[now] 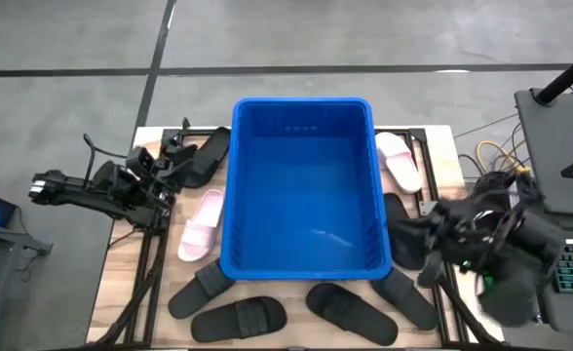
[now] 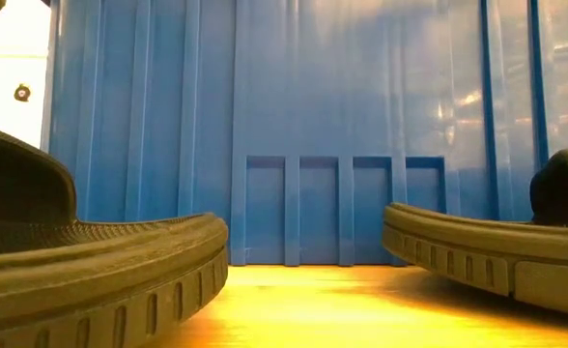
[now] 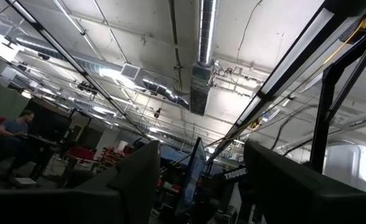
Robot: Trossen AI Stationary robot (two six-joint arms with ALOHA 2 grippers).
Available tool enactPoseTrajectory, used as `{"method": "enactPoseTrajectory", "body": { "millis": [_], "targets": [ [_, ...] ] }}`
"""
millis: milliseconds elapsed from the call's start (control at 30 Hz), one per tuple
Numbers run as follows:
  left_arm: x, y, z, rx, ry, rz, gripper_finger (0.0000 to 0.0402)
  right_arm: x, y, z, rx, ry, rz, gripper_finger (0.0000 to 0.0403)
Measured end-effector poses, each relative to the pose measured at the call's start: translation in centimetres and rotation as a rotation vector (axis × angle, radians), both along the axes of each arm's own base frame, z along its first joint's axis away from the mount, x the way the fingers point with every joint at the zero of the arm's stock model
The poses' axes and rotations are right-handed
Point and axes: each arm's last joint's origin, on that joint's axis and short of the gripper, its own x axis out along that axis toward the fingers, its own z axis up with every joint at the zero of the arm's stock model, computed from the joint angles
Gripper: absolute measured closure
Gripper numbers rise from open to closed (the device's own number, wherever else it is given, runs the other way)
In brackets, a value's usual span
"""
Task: Pick and place slides into bin
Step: Put the black slide into the blue bin
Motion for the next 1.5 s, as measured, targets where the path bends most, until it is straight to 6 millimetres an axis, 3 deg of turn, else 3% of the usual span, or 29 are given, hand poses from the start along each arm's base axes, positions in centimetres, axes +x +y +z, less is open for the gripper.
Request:
{"method": "enactPoseTrajectory", "body": {
  "millis": [267,467,700,933,1500],
  "targets": [
    [0.4,-0.1,-0.2,0.002,0.016,0.0,0.0185,0.7,1.9,-5.7,0.367,0.168,-0.044,0.0353],
    [0.8,-0.1,-0.4,0.005,0.033,0.0,0.0185,0.1,3.0,-10.2,0.628,0.5,-0.137,0.0353],
    [1.0,-0.1,-0.5,0.007,0.045,0.0,0.0185,-0.7,3.9,-12.8,0.776,0.934,-0.178,0.0353],
    [1.2,-0.2,-0.6,0.007,0.048,0.0,0.0185,-0.9,4.2,-14.1,0.777,1.049,-0.21,0.0353],
    [1.8,-0.3,-1.0,0.012,0.078,-0.002,0.0185,-2.6,4.2,-20.8,0.62,1.242,-0.349,0.0353]
  ]
}}
